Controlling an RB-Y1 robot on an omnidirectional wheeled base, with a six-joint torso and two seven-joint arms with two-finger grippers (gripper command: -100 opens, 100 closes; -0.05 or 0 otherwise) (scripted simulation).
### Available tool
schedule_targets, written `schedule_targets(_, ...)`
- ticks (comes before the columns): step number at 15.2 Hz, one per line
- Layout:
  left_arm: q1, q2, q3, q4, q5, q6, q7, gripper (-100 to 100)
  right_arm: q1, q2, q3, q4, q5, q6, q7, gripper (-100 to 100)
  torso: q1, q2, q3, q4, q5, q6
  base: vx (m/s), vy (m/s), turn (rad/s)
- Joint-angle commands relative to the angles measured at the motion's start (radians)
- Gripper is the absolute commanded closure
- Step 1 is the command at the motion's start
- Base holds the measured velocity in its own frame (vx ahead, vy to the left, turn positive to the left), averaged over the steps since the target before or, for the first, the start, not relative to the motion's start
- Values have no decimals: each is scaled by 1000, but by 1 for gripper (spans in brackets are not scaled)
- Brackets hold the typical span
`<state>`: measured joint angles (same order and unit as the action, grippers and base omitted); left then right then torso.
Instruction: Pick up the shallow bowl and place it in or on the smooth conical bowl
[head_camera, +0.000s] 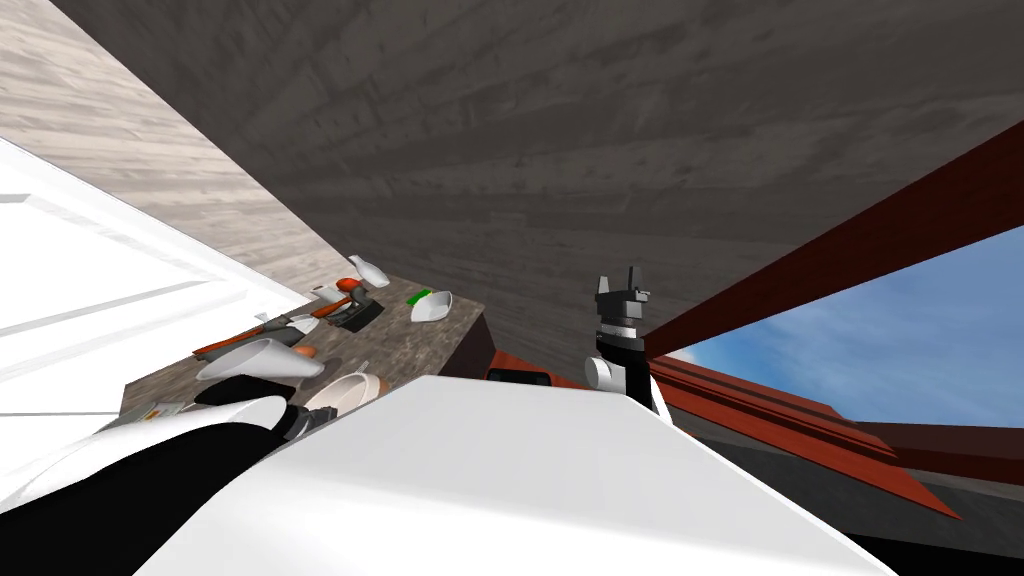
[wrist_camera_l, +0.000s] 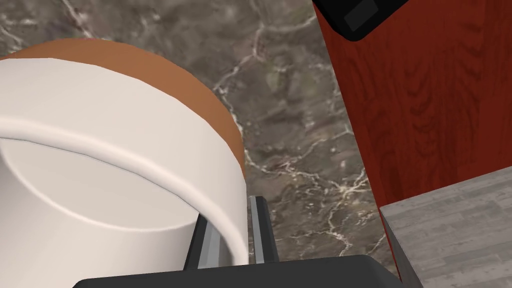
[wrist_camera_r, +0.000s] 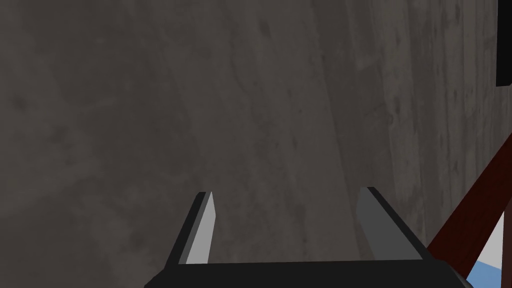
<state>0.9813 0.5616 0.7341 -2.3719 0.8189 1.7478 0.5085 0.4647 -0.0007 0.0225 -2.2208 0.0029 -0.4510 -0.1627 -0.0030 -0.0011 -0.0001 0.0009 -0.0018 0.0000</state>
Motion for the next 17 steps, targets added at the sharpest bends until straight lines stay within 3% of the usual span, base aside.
schedule_targets(1,-39,14,-33,23,14,10,10,100,0,0,0,0,0,0,0,0,0,0,0,0,0,0,-8,-13,-48)
schedule_targets(5,-125,49,-97,70,53,25,30,100,0,0,0,0,0,0,0,0,-3,0,0,0,1,1,-17,-26,-34)
schedule_targets(6,-147,64,-123,90,69,29,38,100,0,0,0,0,0,0,0,0,-3,-1,0,1,5,3,-31,-19,-33)
schedule_targets(7,-160,64,-123,90,69,29,38,100,0,0,0,0,0,0,0,0,-4,-2,-1,0,9,6,-29,-24,-51)
schedule_targets(8,-188,80,-152,111,88,31,47,100,0,0,0,0,0,0,0,0,-5,-5,-2,0,12,7,-24,-26,-74)
schedule_targets(9,-199,80,-152,111,88,31,47,100,0,0,0,0,0,0,0,0,-6,-7,-4,0,16,10,-19,-26,-42)
schedule_targets(10,-226,98,-183,133,107,32,57,100,0,0,0,0,0,0,0,0,-7,-10,-5,0,21,12,-20,-32,-33)
schedule_targets(11,-241,98,-183,133,107,32,57,100,0,0,0,0,0,0,0,0,-8,-14,-7,-1,26,15,-20,-37,-44)
schedule_targets(14,-309,136,-243,182,150,31,78,100,0,0,0,0,0,0,0,0,-10,-22,-12,-2,34,20,-13,-45,-67)
schedule_targets(16,-333,136,-251,182,150,31,78,100,0,0,0,0,0,0,0,0,-10,-26,-15,-3,39,23,-11,-27,-22)
schedule_targets(17,-367,158,-287,208,172,29,90,100,0,0,0,0,0,0,0,0,-10,-28,-16,-4,42,24,-13,-21,-45)
